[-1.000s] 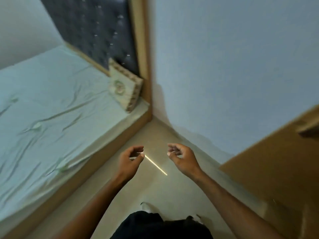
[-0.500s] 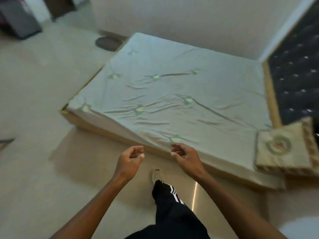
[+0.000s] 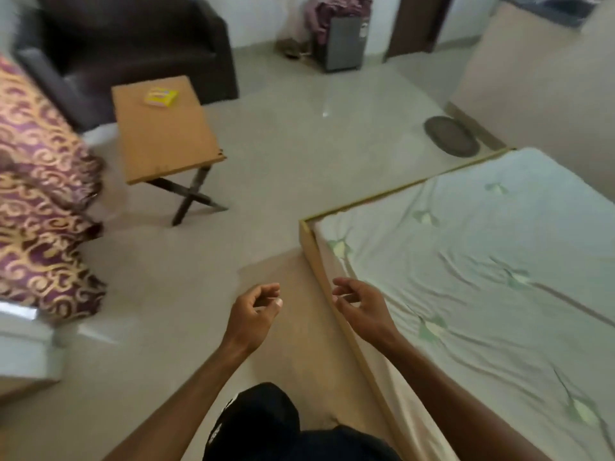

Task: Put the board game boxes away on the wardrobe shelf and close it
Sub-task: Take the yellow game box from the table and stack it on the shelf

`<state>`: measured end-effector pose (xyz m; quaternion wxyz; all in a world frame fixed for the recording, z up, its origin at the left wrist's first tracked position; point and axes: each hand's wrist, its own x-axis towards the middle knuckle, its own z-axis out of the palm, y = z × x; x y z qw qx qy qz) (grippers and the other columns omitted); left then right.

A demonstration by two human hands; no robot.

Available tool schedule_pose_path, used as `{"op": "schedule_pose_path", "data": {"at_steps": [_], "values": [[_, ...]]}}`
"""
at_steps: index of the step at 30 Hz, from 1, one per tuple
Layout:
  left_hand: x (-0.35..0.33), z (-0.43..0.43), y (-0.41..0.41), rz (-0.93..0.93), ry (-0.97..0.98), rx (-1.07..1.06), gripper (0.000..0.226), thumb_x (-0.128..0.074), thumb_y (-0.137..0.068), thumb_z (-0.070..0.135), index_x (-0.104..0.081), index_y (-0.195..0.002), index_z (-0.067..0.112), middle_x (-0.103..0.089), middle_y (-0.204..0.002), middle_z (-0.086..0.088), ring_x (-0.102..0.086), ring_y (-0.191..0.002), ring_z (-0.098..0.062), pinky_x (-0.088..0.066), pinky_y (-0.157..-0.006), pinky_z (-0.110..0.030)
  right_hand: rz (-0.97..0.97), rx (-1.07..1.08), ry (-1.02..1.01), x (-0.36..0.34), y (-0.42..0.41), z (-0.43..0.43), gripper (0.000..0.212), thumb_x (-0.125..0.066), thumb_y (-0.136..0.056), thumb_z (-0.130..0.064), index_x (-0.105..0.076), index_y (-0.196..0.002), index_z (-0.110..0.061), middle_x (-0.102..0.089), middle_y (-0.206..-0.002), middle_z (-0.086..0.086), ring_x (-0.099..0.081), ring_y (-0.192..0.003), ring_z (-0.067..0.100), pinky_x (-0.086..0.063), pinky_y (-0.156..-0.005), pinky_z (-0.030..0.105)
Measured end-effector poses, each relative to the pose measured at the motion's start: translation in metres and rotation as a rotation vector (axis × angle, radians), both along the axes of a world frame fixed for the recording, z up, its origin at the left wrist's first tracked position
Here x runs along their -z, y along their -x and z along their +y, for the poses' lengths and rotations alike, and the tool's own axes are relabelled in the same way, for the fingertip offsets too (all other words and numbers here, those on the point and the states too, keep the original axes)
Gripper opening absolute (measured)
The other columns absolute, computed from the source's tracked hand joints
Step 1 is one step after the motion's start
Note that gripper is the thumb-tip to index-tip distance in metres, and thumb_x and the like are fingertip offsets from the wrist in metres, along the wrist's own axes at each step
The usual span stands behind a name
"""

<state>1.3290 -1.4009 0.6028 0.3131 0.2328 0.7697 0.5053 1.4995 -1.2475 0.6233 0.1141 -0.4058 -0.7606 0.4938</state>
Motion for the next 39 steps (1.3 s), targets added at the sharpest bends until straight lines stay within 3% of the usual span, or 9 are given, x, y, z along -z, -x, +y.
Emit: {"op": "schedule_pose_path", "data": {"at_steps": [7, 10, 16, 29, 35, 39], "values": [[0.013, 0.046, 0.166, -0.010, -0.019, -0.237, 0.023, -0.067, -0.084, 0.013, -0.068, -0.104, 0.025, -0.071, -0.102, 0.008, -0.066, -0.092, -0.009, -0.051, -0.080, -0.020, 0.005, -0.219, 0.008, 0.015, 0.200, 0.085, 0.034, -0.064, -0.086, -0.033, -0.062, -0.120, -0.031, -0.067, -0.100, -0.015, -0.063, -0.090, -0.001, -0.055, -0.076, 0.020], [0.014, 0.062, 0.240, -0.024, 0.008, -0.274, 0.024, -0.066, -0.083, 0.011, -0.069, -0.102, 0.025, -0.072, -0.100, 0.007, -0.067, -0.091, -0.011, -0.053, -0.084, -0.024, 0.021, -0.255, 0.027, 0.010, 0.281, 0.108, 0.031, -0.066, -0.087, -0.024, -0.063, -0.117, -0.026, -0.069, -0.099, -0.010, -0.065, -0.087, 0.001, -0.050, -0.068, 0.008], [-0.006, 0.124, 0.400, 0.008, -0.005, -0.350, 0.023, -0.066, -0.083, 0.008, -0.068, -0.101, 0.023, -0.071, -0.098, 0.006, -0.066, -0.089, -0.011, -0.048, -0.078, -0.019, 0.070, -0.279, 0.037, -0.003, 0.447, 0.170, 0.031, -0.067, -0.086, -0.020, -0.066, -0.116, -0.021, -0.070, -0.095, -0.007, -0.066, -0.080, 0.002, -0.051, -0.069, 0.012], [0.012, 0.314, 0.648, -0.028, 0.012, -0.413, 0.023, -0.066, -0.082, 0.018, -0.069, -0.104, 0.021, -0.072, -0.101, 0.006, -0.066, -0.094, -0.010, -0.050, -0.080, -0.021, 0.041, -0.369, 0.084, 0.009, 0.727, 0.371, 0.031, -0.066, -0.087, -0.021, -0.065, -0.118, -0.020, -0.069, -0.097, -0.008, -0.066, -0.083, 0.003, -0.049, -0.066, 0.007], [0.002, 0.390, 0.752, -0.020, 0.023, -0.529, 0.027, -0.062, -0.085, 0.004, -0.068, -0.109, 0.014, -0.070, -0.103, 0.005, -0.064, -0.090, -0.005, -0.049, -0.072, -0.010, 0.010, -0.468, 0.080, 0.002, 0.855, 0.461, 0.030, -0.066, -0.086, -0.022, -0.065, -0.116, -0.021, -0.069, -0.096, -0.008, -0.066, -0.082, 0.003, -0.047, -0.068, 0.008], [0.009, 0.411, 0.810, -0.007, 0.039, -0.567, 0.029, -0.063, -0.082, 0.013, -0.068, -0.110, 0.018, -0.070, -0.103, 0.006, -0.065, -0.090, -0.008, -0.049, -0.076, -0.018, 0.006, -0.531, 0.074, 0.005, 0.927, 0.492, 0.030, -0.065, -0.087, -0.023, -0.064, -0.117, -0.022, -0.068, -0.096, -0.010, -0.066, -0.084, 0.002, -0.047, -0.070, 0.009]]}}
